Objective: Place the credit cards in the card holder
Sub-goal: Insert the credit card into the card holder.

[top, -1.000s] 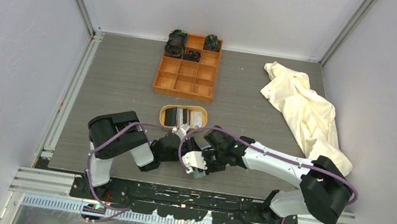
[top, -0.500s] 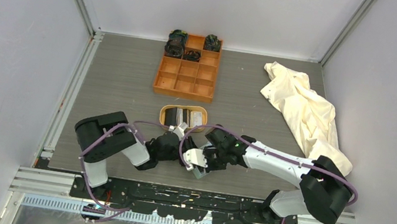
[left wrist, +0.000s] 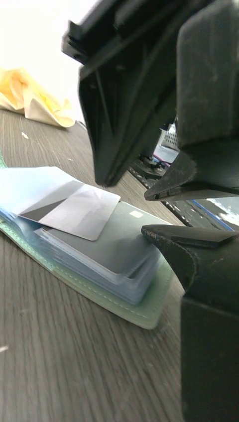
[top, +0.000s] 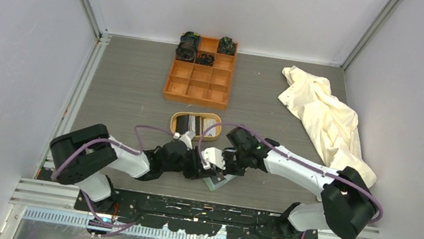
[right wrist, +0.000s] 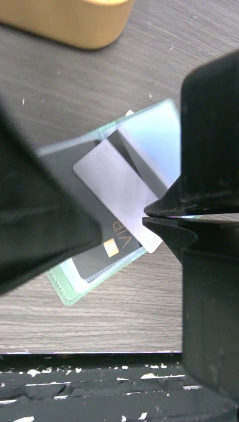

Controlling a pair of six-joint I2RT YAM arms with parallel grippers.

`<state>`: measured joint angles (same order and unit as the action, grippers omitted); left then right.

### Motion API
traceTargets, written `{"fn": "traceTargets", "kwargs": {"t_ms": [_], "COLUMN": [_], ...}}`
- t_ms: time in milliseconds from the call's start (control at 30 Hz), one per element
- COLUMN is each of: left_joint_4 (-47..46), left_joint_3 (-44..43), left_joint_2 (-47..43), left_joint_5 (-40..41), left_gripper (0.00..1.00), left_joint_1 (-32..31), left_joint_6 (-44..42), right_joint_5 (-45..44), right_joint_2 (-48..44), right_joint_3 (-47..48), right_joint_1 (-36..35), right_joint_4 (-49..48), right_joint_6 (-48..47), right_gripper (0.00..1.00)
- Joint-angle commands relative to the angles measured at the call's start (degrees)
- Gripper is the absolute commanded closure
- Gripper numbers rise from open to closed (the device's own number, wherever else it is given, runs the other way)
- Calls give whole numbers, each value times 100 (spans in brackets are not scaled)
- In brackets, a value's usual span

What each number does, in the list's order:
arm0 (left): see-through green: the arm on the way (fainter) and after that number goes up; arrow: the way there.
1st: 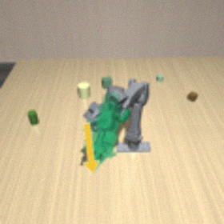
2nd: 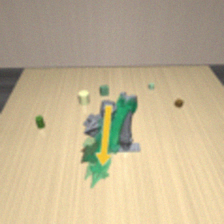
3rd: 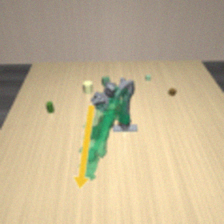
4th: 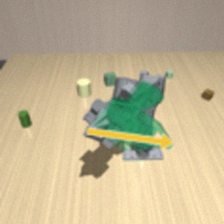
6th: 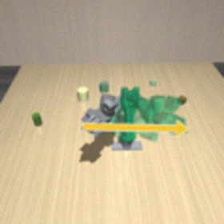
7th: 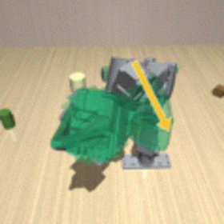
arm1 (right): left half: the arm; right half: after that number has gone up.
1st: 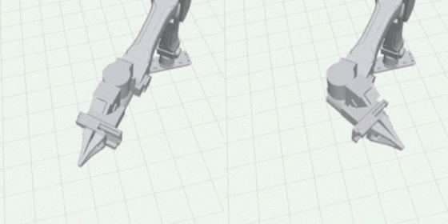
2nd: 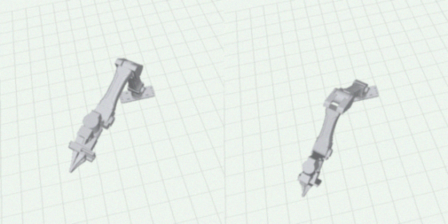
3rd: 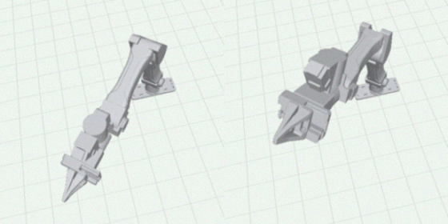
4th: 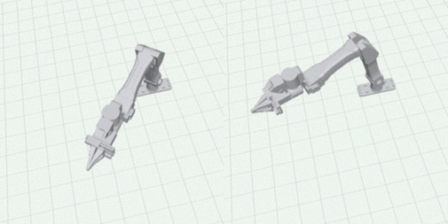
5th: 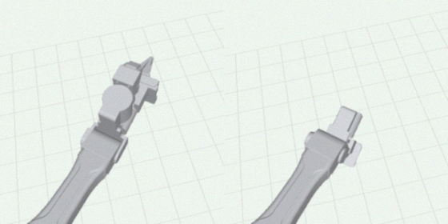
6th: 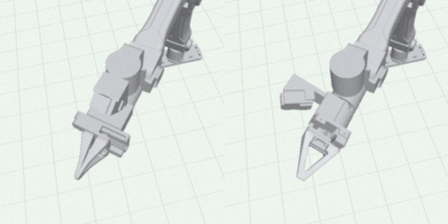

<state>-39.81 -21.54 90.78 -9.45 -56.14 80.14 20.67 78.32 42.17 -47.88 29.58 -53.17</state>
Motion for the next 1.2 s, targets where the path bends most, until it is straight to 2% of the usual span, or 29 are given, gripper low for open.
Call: {"fn": "traceTargets", "kwargs": {"t_ms": [0,133,233,433,533,767,1167], "left_joint_4": [1468,2369,2485,1868,1395,475,271], "left_joint_3": [143,91,142,261,302,257,153], "left_joint_2": [-648,-1375,-1752,-1782,-1548,-996,-791], "left_joint_5": [326,609,784,851,840,752,894], "left_gripper": [74,76,78,83,84,87,89], "left_joint_1": [-20,-20,-13,-17,-16,8,66], "left_joint_6": [-557,-958,-1100,-1080,-1033,-920,-970], "right_joint_5": [940,1229,1239,934,575,346,-11], "right_joint_2": [-360,-303,-34,359,561,737,1016], "right_joint_3": [332,384,493,566,619,669,739], "right_joint_1": [392,413,386,124,49,-103,-103], "right_joint_4": [45,-231,-504,-889,-1017,-1068,-1053], "right_joint_6": [522,1056,1601,2029,2232,2266,2320], "right_gripper": [91,91,91,92,92,92,93]}}
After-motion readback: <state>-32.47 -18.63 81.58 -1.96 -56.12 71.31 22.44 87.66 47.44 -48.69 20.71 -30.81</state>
